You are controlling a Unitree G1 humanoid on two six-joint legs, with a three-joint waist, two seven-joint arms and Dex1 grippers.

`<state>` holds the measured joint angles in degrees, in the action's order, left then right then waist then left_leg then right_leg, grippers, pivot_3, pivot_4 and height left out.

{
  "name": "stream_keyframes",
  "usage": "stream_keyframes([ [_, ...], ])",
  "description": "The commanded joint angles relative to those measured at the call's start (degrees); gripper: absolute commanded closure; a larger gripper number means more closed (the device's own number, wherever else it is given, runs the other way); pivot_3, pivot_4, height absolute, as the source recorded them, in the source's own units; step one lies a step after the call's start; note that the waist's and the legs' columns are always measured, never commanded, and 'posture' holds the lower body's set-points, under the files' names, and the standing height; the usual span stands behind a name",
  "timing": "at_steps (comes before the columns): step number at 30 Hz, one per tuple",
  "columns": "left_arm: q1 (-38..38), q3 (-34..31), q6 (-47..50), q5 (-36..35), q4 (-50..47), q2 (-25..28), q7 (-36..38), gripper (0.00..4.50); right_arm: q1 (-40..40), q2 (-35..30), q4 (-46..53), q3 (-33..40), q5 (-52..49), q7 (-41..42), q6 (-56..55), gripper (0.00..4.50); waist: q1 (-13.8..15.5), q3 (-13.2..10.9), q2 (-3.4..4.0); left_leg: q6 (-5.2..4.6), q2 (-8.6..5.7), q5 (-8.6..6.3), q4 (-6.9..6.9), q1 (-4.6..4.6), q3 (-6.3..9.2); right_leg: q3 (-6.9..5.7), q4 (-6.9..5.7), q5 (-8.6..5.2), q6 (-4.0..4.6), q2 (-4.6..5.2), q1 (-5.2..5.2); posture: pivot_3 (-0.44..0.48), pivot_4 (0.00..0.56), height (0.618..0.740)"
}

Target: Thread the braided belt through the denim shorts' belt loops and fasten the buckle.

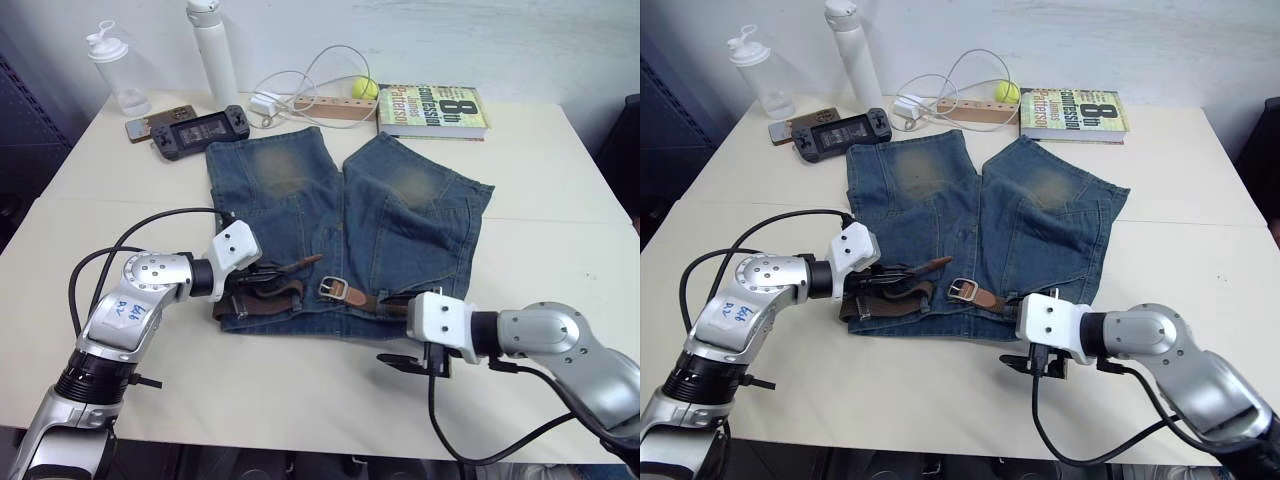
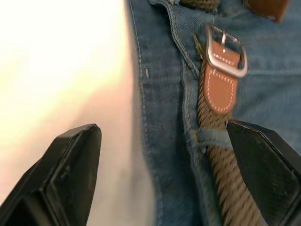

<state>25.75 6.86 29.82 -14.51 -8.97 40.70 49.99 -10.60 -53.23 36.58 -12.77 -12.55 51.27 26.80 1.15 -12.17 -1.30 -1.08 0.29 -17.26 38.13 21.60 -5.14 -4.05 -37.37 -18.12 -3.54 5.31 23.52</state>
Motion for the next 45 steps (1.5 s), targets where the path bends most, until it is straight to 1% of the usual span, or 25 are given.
stream_keyframes([
  [1,-1.2,-0.9,-0.7,0.4,-1.6,1.2,0.6,4.5,-0.5,2.7,-0.8,-0.5,1.7,-1.4,-2.2,0.04,-0.1,0.0,-0.01,0.0,0.0,0.0,0.01,0.0,0.0,0.0,0.0,0.0,0.0,0.0,0.0,0.0,0.15,0.703],
  [6,-2.0,-1.2,-0.2,0.1,-2.4,1.7,0.9,4.5,-1.4,4.3,-0.3,1.7,-1.3,-0.3,0.8,0.04,-0.2,0.0,0.01,-0.01,0.01,0.0,0.03,0.0,0.02,-0.01,-0.04,0.0,0.0,0.0,-0.01,0.0,0.15,0.703],
  [7,-2.1,-1.2,-0.1,0.0,-2.6,1.7,1.0,4.5,-1.5,4.3,-0.3,2.1,-1.6,-0.1,1.2,0.04,0.3,0.1,-0.2,0.01,0.12,0.0,0.09,-0.09,-0.2,0.09,-0.07,0.0,0.02,-0.01,0.21,0.0,0.15,0.703],
  [8,-2.2,-1.1,0.0,-0.1,-2.8,1.8,1.3,4.5,-1.6,4.2,-0.1,2.2,-1.8,-0.1,1.6,0.04,0.7,0.2,-0.27,0.11,0.79,-0.24,0.21,-0.2,-1.78,0.73,-0.4,0.07,0.32,-0.24,1.04,0.0,0.15,0.703],
  [9,-2.4,-1.0,0.0,-0.2,-3.0,2.0,1.6,4.5,-1.7,4.2,0.1,2.2,-1.5,0.0,1.0,0.04,0.9,0.2,-0.4,0.16,1.14,-0.43,0.27,-0.22,-2.76,1.25,-0.59,0.19,0.46,-0.47,1.29,0.0,0.15,0.703],
  [10,-2.4,-0.8,-0.1,-0.2,-3.2,2.1,1.9,4.5,-1.9,4.1,0.1,2.2,-1.4,0.2,1.0,0.04,1.0,0.4,-0.63,0.26,1.56,-0.58,0.36,-0.27,-3.83,1.77,-0.69,0.28,0.63,-0.78,1.83,0.0,0.15,0.703],
  [11,-2.5,-0.6,-0.1,-0.3,-3.6,2.3,2.2,4.5,-2.1,4.2,0.1,2.0,-1.3,0.1,1.1,0.04,0.8,0.4,-0.71,0.4,2.19,-0.74,0.41,-0.39,-5.33,2.32,-1.0,0.34,1.0,-1.05,2.53,0.0,0.15,0.703],
  [12,-2.7,-0.4,-0.2,-0.3,-4.0,2.3,2.5,4.5,-2.3,4.5,0.0,1.6,-0.7,-0.1,0.9,0.04,0.0,0.5,-0.65,0.37,2.22,-0.86,0.68,-0.25,-5.25,2.3,-1.06,0.48,0.8,-1.1,2.42,0.0,0.15,0.703],
  [15,-2.9,-0.1,-0.2,-0.3,-4.8,2.5,3.1,4.5,-3.3,5.8,-0.9,0.3,1.2,-1.3,0.1,0.04,-1.7,0.5,-0.7,0.49,2.45,-0.99,1.05,-0.19,-4.63,1.65,-1.13,0.42,0.87,-1.26,2.06,0.0,0.15,0.703],
  [18,-2.8,0.0,0.2,-0.3,-5.2,2.5,3.4,4.5,-4.1,7.0,-2.8,-2.4,4.5,-2.2,-1.8,0.04,-2.2,0.5,-0.71,0.51,2.44,-0.97,1.05,-0.25,-4.46,1.5,-1.18,0.43,0.89,-1.25,1.95,0.0,0.15,0.703],
  [23,-2.7,0.2,0.8,0.1,-5.8,3.1,3.8,4.5,-4.7,9.1,-8.5,-7.0,12.2,-4.6,-6.9,0.04,-2.6,0.5,-0.77,0.49,2.42,-0.96,1.06,-0.09,-4.24,1.28,-1.12,0.42,0.9,-1.21,1.92,0.0,0.15,0.703],
  [29,-3.1,-0.2,1.5,-0.1,-6.6,3.6,3.7,4.5,-4.4,11.8,-10.8,-7.2,15.4,-6.3,-9.4,0.04,-2.6,0.5,-0.8,0.47,2.41,-0.95,1.12,-0.07,-4.21,1.24,-1.14,0.42,0.9,-1.19,1.92,0.0,0.15,0.703],
  [30,-3.2,-0.3,1.7,-0.1,-6.8,3.7,3.7,4.5,-4.3,12.6,-10.5,-6.6,14.6,-6.3,-9.2,0.04,-2.7,0.5,-0.8,0.48,2.41,-0.95,1.12,-0.07,-4.2,1.24,-1.16,0.42,0.9,-1.19,1.92,0.0,0.15,0.703],
  [32,-3.4,-0.4,1.9,-0.2,-7.2,3.8,3.5,4.5,-4.4,14.1,-8.3,-4.2,9.9,-4.9,-6.9,0.04,-2.7,0.5,-0.8,0.48,2.41,-0.95,1.12,-0.08,-4.2,1.25,-1.17,0.42,0.9,-1.2,1.92,0.0,0.15,0.703],
  [35,-3.7,-0.7,2.3,-0.3,-7.5,3.7,3.3,4.5,-5.2,12.5,-3.8,1.4,0.1,0.5,-1.4,0.04,-2.6,0.5,-0.8,0.48,2.41,-0.95,1.12,-0.06,-4.18,1.24,-1.17,0.42,0.9,-1.2,1.92,0.0,0.15,0.703],
  [38,-3.6,-0.6,2.5,-0.2,-7.5,3.4,3.2,4.5,-7.5,11.3,-0.4,5.1,-7.2,2.8,5.3,0.04,-2.7,0.5,-0.81,0.46,2.4,-0.95,1.13,-0.06,-4.13,1.21,-1.16,0.42,0.9,-1.17,1.9,0.0,0.15,0.703],
  [41,-3.1,0.0,2.8,-0.2,-7.7,2.7,2.9,4.5,-10.4,11.4,-1.0,3.4,-6.3,1.7,6.8,0.04,-2.7,0.5,-0.82,0.47,2.41,-0.94,1.14,-0.06,-4.07,1.18,-1.18,0.42,0.91,-1.18,1.89,0.0,0.15,0.703],
  [45,-2.6,0.4,3.7,-0.8,-8.1,1.4,2.5,4.5,-12.6,12.2,-6.2,-3.2,3.2,-2.1,3.0,0.04,-2.7,0.6,-0.82,0.47,2.39,-0.94,1.13,-0.05,-4.05,1.14,-1.17,0.4,0.93,-1.16,1.89,0.0,0.15,0.703],
])
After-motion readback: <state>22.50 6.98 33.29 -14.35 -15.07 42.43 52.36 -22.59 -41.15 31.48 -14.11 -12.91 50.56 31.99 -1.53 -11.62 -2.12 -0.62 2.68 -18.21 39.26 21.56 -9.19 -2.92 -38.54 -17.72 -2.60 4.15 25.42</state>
